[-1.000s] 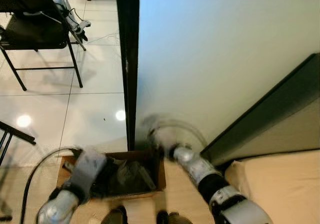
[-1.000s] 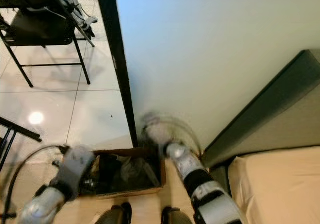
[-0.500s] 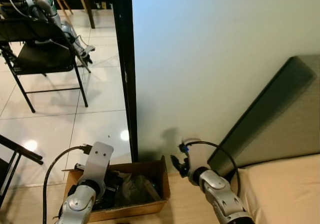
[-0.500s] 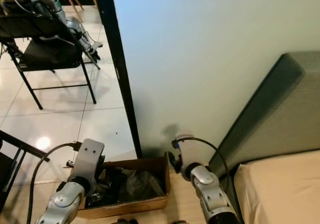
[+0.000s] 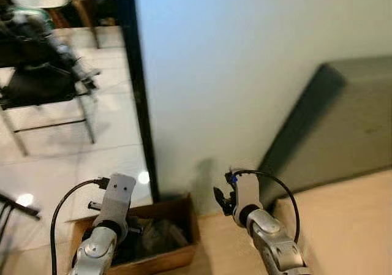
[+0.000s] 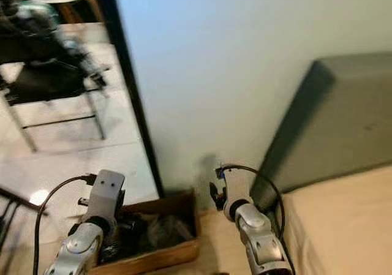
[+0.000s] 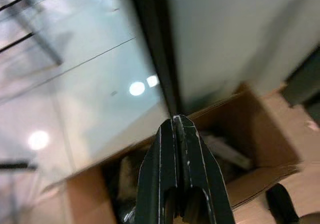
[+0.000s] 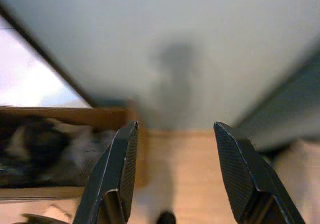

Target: Clean up the room

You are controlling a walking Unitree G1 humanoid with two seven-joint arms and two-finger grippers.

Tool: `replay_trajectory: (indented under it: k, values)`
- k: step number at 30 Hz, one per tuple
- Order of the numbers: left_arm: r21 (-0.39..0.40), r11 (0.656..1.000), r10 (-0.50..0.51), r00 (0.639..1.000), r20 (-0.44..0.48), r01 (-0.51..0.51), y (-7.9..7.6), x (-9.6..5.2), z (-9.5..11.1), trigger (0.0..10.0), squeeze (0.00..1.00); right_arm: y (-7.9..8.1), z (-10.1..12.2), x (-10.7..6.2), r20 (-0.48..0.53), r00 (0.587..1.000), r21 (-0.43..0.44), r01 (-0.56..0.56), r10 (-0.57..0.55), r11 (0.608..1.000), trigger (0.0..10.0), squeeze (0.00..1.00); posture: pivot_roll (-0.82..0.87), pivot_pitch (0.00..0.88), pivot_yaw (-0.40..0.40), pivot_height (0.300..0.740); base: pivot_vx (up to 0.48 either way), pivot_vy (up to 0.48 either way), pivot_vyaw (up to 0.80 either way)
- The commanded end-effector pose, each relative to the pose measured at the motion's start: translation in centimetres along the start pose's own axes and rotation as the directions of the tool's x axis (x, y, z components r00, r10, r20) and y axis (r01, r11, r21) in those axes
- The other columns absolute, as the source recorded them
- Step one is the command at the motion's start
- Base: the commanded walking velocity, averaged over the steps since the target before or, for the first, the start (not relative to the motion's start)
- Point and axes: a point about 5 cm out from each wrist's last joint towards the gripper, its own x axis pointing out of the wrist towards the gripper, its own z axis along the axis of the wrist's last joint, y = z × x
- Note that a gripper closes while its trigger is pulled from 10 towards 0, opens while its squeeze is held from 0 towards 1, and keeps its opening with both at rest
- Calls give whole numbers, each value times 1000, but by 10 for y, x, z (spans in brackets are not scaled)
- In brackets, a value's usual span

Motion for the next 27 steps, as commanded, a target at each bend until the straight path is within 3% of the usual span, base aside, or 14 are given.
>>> replay_trajectory:
  k: [1, 17, 27]
  values:
    - [-9, 1000, -6, 1000, -30, 5, -3, -1, -6, 10000, 0, 1, -5, -2, -20, 1000, 19, -2, 2, 1000, 10000, 0, -22, 149, -21, 740, 0, 0, -800]
    - [-19, 997, -68, 998, 9, 68, -7, -5, -3, 10000, 0, -4, -12, -10, -109, 993, 54, 46, -40, 997, 10000, 0, -19, 159, -25, 740, 0, 0, -800]
    - [8, 995, -102, 994, 30, 102, -9, -1, 3, 10000, 0, -7, -8, -12, -94, 994, 45, 57, -53, 997, 10000, 0, -33, 140, -20, 740, 0, 0, -800]
